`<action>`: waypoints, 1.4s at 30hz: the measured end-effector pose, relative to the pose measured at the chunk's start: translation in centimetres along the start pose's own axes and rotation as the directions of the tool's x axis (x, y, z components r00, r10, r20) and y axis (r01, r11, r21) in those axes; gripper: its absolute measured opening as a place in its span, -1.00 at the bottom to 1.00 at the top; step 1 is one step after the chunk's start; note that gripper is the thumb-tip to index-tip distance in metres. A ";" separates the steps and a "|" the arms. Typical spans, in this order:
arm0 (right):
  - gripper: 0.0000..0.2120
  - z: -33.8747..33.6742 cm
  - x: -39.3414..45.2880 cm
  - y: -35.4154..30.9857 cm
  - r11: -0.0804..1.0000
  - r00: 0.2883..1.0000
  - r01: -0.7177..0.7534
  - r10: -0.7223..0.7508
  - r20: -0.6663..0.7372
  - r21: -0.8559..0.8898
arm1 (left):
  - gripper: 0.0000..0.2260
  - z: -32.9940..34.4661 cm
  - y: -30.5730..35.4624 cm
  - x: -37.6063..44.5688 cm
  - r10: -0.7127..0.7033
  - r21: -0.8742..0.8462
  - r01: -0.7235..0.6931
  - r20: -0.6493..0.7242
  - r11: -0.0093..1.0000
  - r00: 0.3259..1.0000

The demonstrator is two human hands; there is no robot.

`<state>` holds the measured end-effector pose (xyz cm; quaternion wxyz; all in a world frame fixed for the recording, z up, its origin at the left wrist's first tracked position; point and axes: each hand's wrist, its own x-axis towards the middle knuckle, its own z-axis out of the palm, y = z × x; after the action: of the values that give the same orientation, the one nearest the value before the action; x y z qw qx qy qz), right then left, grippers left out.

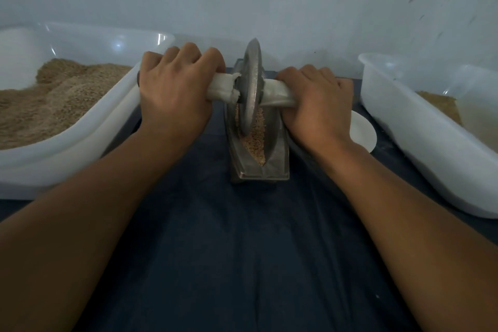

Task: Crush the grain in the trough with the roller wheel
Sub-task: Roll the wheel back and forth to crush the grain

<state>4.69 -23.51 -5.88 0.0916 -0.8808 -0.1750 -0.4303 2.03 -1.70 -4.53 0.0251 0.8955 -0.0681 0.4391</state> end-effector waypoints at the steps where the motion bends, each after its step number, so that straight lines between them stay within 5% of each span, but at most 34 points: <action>1: -0.84 0.0 0.0 0.1 1.000 1.000 -0.005 0.005 0.024 0.003 | -0.66 0.2 0.0 -0.1 -0.001 -0.009 0.001 0.014 1.000 1.000; 8: -0.79 -0.3 -0.3 1.2 0.999 0.984 -0.045 0.042 0.173 0.015 | -0.74 1.6 0.8 -0.6 0.011 -0.068 -0.007 0.057 0.998 0.998; 19: -0.72 -2.4 0.4 1.2 0.997 0.999 -0.024 0.023 -0.024 -0.068 | -0.80 0.8 1.5 0.0 0.000 -0.152 -0.005 -0.034 0.988 0.999; 31: -0.74 -0.9 -0.3 1.1 0.995 0.983 -0.099 0.100 0.156 -0.015 | -0.75 1.5 0.9 -0.5 0.033 -0.171 -0.025 0.039 0.985 0.999; 42: -0.79 -2.4 -0.2 0.5 0.997 0.980 -0.074 0.079 0.182 -0.034 | -0.69 -0.4 0.1 -0.2 0.004 -0.177 0.016 0.116 0.984 0.993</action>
<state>3.05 -24.75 -4.58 0.0797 -0.9240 -0.1426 -0.3458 1.53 -1.72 -4.45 0.1021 0.9138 -0.1056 0.3786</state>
